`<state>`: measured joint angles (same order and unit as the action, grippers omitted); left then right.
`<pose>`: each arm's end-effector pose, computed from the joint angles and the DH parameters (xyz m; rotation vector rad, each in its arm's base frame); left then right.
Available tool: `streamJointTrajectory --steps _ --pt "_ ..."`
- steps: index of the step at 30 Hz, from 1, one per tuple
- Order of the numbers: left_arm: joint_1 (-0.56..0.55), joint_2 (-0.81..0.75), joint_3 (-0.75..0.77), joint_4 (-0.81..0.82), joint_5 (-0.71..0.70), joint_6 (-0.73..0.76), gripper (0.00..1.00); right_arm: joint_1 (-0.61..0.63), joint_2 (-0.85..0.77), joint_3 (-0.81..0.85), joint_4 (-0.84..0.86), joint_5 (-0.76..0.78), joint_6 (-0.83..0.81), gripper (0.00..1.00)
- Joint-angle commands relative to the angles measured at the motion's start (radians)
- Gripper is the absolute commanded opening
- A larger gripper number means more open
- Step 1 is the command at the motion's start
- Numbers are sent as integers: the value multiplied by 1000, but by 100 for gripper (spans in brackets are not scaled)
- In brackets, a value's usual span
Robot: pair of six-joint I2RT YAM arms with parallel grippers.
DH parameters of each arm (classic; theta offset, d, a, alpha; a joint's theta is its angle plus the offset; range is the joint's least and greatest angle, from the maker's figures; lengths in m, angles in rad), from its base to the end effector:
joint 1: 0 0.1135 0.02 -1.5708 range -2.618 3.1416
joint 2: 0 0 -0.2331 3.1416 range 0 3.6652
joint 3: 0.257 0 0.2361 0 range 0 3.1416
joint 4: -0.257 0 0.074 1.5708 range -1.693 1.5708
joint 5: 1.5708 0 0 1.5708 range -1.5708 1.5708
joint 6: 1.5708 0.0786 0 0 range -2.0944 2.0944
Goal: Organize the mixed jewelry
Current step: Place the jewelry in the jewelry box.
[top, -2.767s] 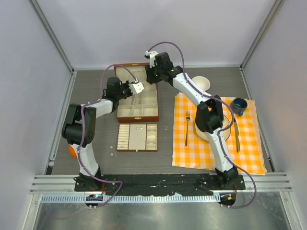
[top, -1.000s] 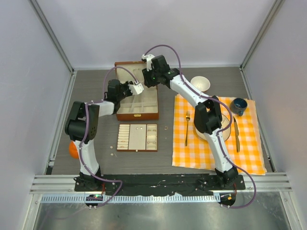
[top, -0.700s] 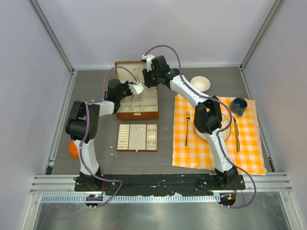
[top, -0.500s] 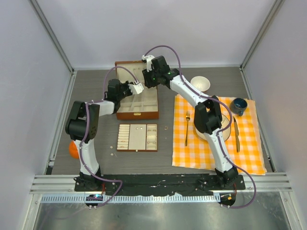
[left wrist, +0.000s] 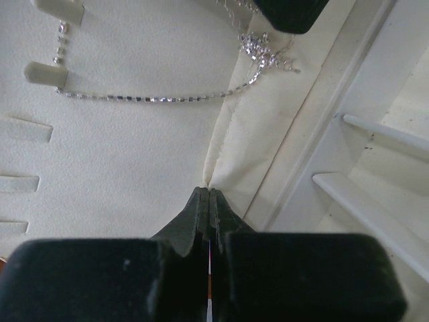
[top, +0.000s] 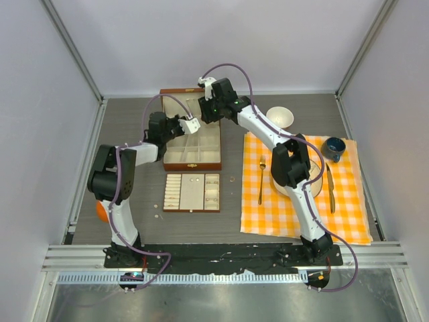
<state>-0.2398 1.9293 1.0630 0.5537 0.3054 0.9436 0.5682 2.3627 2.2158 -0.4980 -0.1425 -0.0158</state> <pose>0.4190 -0.1268 0.1509 1.2114 1.4288 0.1980 0.4507 0.3010 0.2119 -0.7232 2.1279 0.4599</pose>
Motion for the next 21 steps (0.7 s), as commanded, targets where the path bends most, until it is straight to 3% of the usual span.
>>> streamJointTrajectory --steps 1,10,20,21 --pt "-9 -50 -12 0 81 -31 0 5 -68 47 32 -19 14 45" --pt "-9 -79 -28 -3 101 -46 0 18 -49 58 35 4 8 52" --pt "-6 -110 -37 6 71 -49 0 53 -45 65 33 92 -30 53" --pt "-3 -112 -34 5 66 -52 7 55 -49 61 32 101 -32 53"
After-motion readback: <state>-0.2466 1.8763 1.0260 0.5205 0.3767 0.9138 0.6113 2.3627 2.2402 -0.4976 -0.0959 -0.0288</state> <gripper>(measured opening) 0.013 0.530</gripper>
